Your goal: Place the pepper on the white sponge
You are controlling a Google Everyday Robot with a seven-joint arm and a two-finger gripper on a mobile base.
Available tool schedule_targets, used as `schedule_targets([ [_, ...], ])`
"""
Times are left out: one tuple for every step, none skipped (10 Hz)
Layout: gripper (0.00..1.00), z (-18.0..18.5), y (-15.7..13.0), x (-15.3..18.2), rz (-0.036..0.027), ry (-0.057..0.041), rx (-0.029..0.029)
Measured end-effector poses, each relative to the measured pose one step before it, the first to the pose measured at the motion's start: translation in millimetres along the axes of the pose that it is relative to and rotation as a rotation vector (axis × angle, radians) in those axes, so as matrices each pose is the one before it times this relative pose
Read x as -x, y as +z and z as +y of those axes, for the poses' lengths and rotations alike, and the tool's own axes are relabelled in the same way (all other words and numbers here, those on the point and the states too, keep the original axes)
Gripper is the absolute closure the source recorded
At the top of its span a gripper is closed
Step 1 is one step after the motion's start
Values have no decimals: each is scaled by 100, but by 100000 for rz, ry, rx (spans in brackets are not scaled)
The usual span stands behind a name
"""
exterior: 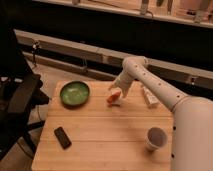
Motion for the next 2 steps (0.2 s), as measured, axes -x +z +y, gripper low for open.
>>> schedule_targets([
  [20,15,9,19,228,-104,-203],
  [20,-30,-140,52,426,114,-366],
])
